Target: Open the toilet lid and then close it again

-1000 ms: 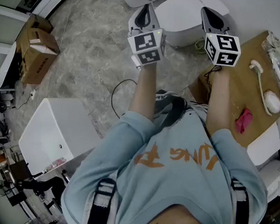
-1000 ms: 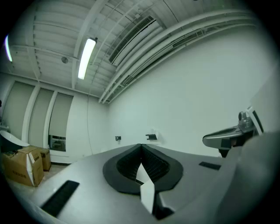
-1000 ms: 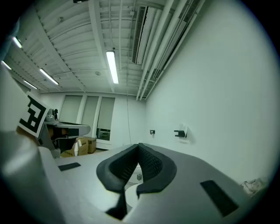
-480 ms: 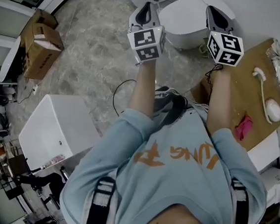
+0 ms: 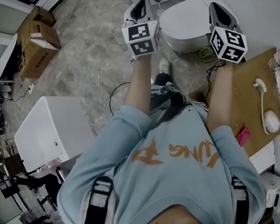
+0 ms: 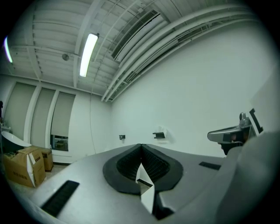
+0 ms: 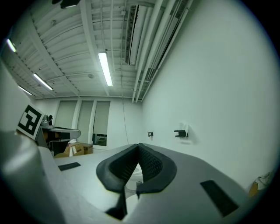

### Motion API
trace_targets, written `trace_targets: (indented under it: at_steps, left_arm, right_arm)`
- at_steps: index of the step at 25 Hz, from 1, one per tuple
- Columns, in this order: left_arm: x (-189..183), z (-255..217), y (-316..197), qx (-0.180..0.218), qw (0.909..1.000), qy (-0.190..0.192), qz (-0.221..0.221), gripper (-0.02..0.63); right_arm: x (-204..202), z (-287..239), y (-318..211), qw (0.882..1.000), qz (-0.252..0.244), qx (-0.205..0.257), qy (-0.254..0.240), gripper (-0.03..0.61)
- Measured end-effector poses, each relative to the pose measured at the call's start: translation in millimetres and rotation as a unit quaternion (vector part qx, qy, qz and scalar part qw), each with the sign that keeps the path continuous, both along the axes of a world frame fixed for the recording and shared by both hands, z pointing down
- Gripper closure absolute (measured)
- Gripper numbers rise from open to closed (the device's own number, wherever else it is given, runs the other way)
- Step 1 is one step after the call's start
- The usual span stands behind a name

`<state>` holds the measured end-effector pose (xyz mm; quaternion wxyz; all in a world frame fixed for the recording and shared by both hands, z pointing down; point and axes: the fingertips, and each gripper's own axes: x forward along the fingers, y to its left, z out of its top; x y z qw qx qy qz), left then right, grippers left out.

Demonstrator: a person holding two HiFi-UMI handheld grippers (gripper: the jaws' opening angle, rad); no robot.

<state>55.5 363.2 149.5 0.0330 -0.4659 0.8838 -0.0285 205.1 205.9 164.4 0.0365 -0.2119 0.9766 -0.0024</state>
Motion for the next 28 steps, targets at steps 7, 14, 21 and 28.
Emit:
trace_targets:
  at_steps: [7,14,21,28]
  left_arm:
    - [-83.7,46.5,-65.2,-0.017,0.9994,0.030,-0.001,0.589]
    - [-186.0,86.1,-137.7,-0.078,0.9955,0.051,0.018,0.589]
    - [-289.0,129.5,-196.4,-0.106,0.9900,0.085,0.036,0.589]
    - [-306.5,206.0,-245.4,-0.166,0.9733,0.129,0.093,0.589]
  right_arm:
    - [-84.1,46.3,-55.6,0.999,-0.011,-0.014,0.031,0.566]
    - [-170.7,89.5,-142.3,0.997,0.029,-0.058,0.049,0.566]
    - [-273.8,127.0,-184.6,0.992,0.036,-0.076,0.092,0.566]
    - [-281.9,184.9,-222.3,0.978,0.067,-0.079,0.179,0.566]
